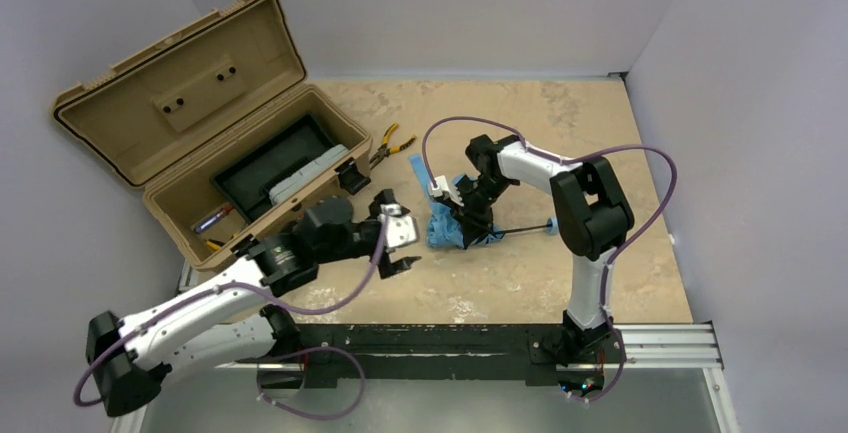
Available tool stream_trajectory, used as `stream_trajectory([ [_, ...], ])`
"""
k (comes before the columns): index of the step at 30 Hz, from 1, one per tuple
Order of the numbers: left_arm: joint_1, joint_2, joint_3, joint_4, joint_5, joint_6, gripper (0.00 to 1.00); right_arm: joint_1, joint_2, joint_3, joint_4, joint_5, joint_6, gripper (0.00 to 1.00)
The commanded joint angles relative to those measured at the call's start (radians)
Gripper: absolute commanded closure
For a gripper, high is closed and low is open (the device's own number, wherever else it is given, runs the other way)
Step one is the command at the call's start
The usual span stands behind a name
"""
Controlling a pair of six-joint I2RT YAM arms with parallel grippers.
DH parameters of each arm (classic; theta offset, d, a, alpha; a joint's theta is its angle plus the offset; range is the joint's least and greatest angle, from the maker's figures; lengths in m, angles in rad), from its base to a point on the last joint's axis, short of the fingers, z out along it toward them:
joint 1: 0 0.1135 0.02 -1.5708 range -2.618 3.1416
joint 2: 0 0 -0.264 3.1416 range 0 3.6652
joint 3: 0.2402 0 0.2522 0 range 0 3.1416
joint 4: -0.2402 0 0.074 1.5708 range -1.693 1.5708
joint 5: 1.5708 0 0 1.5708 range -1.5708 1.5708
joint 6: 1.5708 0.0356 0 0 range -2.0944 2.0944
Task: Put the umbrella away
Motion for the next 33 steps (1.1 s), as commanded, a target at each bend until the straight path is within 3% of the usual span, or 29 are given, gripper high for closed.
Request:
stream_trajectory([
  [1, -0.118, 0.144, -0.05, 0.118, -0.239, 0.244, 0.09, 0.036, 0.16, -0.114, -0.023, 0.23, 0.053, 0.92],
  [6, -0.126, 0.301, -0.095, 0.399, -0.252, 0.357, 0.08, 0.036, 0.161, -0.121, -0.011, 0.218, 0.059, 0.92],
  [13, -0.134, 0.511, -0.093, 0.598, -0.212, 0.353, 0.07, 0.036, 0.147, -0.131, -0.005, 0.175, 0.049, 0.91],
  [33, -0.153, 0.828, -0.018, 0.645, -0.304, 0.463, 0.08, 0.034, 0.172, -0.084, -0.037, 0.115, 0.02, 0.89],
])
